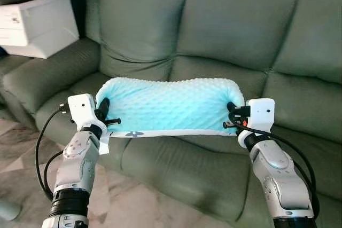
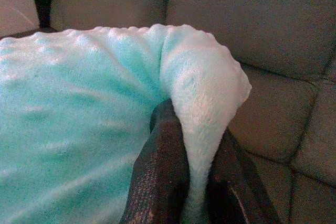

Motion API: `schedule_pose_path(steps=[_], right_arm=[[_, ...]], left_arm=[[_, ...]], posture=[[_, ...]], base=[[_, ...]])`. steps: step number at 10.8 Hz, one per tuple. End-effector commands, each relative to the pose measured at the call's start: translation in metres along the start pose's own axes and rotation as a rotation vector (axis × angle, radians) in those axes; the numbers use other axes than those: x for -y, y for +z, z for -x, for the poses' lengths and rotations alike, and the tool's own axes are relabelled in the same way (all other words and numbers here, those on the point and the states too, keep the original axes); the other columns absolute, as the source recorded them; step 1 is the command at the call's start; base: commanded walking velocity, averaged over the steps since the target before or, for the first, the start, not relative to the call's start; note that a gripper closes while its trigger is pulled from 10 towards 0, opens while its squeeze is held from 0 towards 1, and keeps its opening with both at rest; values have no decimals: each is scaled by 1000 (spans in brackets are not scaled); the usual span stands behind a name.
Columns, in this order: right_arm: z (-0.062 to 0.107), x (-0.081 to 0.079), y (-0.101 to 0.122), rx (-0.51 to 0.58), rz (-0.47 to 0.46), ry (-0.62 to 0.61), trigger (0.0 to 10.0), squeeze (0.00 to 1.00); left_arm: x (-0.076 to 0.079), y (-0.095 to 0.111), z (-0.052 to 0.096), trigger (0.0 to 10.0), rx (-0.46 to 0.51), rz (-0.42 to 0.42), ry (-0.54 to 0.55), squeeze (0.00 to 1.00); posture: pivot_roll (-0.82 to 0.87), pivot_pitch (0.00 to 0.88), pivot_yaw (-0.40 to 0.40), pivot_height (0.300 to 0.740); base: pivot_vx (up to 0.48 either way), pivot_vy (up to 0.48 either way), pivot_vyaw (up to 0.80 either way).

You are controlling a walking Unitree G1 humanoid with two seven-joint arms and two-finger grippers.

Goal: Move the pillow to the sofa

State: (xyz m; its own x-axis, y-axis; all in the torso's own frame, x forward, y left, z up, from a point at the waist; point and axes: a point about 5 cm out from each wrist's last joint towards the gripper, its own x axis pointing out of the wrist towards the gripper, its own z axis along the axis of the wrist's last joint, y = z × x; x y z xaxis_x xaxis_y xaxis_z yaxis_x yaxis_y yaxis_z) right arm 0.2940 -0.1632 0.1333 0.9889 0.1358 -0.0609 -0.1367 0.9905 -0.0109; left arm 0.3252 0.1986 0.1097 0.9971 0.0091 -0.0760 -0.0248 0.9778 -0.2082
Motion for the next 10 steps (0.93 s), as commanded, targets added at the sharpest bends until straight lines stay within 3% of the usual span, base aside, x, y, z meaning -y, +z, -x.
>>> schedule_pose_path(steps=[1, 7, 10], right_arm=[[1, 5, 5, 17, -5, -28, 10000, 0], [2, 5, 4, 18, -3, -32, 10000, 0], [1, 4, 5, 26, -2, -29, 10000, 0]], left_arm=[[-4, 5, -2, 10000, 9, -3, 22, 0], [-3, 4, -2, 10000, -1, 4, 24, 0], [-3, 4, -3, 10000, -6, -14, 12, 0]], posture=[[-183, 0, 17, 740], [-186, 0, 18, 740], [-187, 0, 20, 740]], base=[[0, 0, -800], [0, 0, -800], [0, 257, 0]])
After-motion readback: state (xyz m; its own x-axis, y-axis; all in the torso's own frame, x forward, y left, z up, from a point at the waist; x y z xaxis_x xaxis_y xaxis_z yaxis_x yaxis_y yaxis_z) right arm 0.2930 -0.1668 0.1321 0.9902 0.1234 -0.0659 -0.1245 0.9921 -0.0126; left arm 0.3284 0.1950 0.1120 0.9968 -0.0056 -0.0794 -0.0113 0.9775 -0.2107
